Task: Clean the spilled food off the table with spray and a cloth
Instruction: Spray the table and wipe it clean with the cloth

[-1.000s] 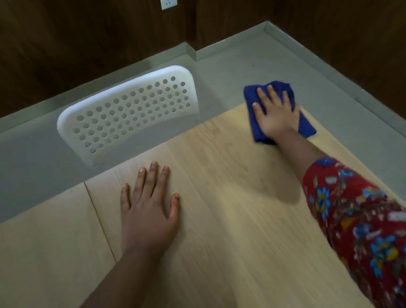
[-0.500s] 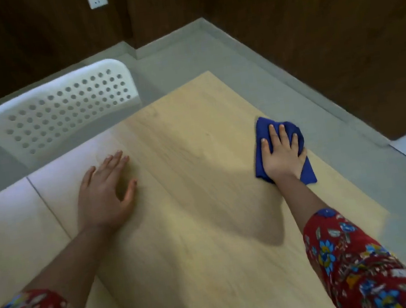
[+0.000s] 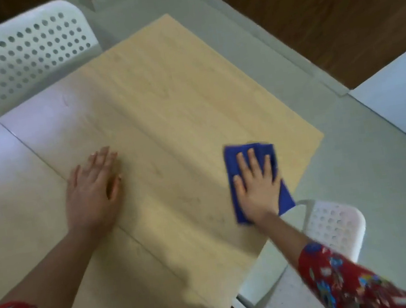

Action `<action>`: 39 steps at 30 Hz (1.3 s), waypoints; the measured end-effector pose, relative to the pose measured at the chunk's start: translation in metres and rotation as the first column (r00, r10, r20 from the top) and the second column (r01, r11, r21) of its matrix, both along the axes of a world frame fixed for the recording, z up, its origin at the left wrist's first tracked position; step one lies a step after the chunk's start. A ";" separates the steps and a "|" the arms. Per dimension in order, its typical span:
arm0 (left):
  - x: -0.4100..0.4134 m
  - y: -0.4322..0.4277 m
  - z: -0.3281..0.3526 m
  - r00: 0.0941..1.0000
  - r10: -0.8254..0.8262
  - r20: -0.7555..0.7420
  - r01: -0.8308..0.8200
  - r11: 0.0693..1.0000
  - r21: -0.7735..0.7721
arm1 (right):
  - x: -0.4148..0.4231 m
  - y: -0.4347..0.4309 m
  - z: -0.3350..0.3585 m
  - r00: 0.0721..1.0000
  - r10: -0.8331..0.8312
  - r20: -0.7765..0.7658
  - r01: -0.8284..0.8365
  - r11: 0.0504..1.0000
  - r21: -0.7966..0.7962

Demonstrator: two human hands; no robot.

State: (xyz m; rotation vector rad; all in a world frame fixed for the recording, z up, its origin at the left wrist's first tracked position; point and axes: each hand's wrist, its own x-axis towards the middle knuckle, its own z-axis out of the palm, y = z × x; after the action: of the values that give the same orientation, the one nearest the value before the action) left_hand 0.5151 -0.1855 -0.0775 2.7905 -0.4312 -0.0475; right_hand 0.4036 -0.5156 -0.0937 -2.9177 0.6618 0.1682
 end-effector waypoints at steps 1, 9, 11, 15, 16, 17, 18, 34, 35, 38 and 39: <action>-0.004 0.012 -0.001 0.999 0.044 -0.004 -0.044 0.999 0.007 | -0.021 0.023 0.000 0.991 0.134 0.016 -0.133 0.991 -0.010; -0.007 0.035 -0.015 0.938 0.338 -0.080 -0.337 0.941 0.025 | 0.100 -0.033 0.000 0.989 -0.144 -0.029 0.145 0.989 0.026; -0.007 0.035 -0.016 0.936 0.344 -0.079 -0.343 0.939 0.028 | 0.154 -0.027 0.002 0.970 -0.241 -0.033 0.243 0.969 0.047; -0.008 0.035 -0.016 0.932 0.354 -0.074 -0.353 0.935 0.015 | 0.188 0.055 0.001 0.988 0.153 -0.012 -0.153 0.988 0.010; -0.009 0.035 -0.015 0.934 0.348 -0.075 -0.349 0.937 0.008 | 0.172 0.080 0.002 0.951 0.310 0.010 -0.310 0.951 0.004; -0.010 0.036 -0.015 0.937 0.340 -0.080 -0.341 0.940 -0.002 | 0.148 0.098 0.002 0.882 0.471 0.031 -0.471 0.882 -0.002; -0.009 0.039 -0.015 0.939 0.335 -0.082 -0.337 0.941 -0.012 | 0.127 0.108 0.001 0.794 0.606 0.043 -0.607 0.795 0.000; -0.010 0.037 -0.016 0.933 0.351 -0.085 -0.353 0.935 -0.015 | 0.287 0.158 0.003 0.897 0.442 0.023 -0.442 0.895 0.059; -0.009 0.037 -0.016 0.933 0.348 -0.087 -0.351 0.936 -0.023 | 0.261 0.168 0.002 0.827 0.560 0.050 -0.562 0.826 0.040; -0.008 0.035 -0.016 0.931 0.359 -0.071 -0.361 0.933 -0.015 | 0.203 0.140 0.000 0.695 0.716 0.066 -0.718 0.696 0.005; -0.007 0.035 -0.016 0.928 0.366 -0.071 -0.368 0.930 -0.009 | 0.206 0.123 -0.001 0.739 0.672 0.055 -0.673 0.740 -0.002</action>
State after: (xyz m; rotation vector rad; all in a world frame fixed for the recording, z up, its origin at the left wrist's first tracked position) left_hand 0.5081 -0.1504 -0.0936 2.7890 0.1120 -0.0514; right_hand 0.6095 -0.3929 -0.0948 -2.9800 -0.4452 0.1666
